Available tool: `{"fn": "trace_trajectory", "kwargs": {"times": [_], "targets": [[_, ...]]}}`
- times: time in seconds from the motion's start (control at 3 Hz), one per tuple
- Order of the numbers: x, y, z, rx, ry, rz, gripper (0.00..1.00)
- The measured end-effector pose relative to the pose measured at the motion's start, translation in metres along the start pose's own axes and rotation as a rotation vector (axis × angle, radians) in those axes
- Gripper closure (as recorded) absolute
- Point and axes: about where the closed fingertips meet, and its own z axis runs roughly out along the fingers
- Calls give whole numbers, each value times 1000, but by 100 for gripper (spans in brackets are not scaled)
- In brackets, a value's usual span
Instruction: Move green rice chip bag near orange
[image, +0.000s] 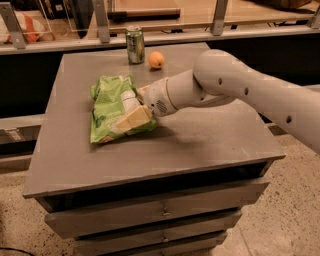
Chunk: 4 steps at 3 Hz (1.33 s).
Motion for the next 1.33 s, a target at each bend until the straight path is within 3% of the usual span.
{"fn": "trace_trajectory", "kwargs": {"times": [0.67, 1.0, 1.33], "targets": [[7, -1, -5, 78, 65, 5, 63], [9, -3, -14, 132, 58, -15, 87], [10, -14, -45, 251, 37, -27, 100]]}}
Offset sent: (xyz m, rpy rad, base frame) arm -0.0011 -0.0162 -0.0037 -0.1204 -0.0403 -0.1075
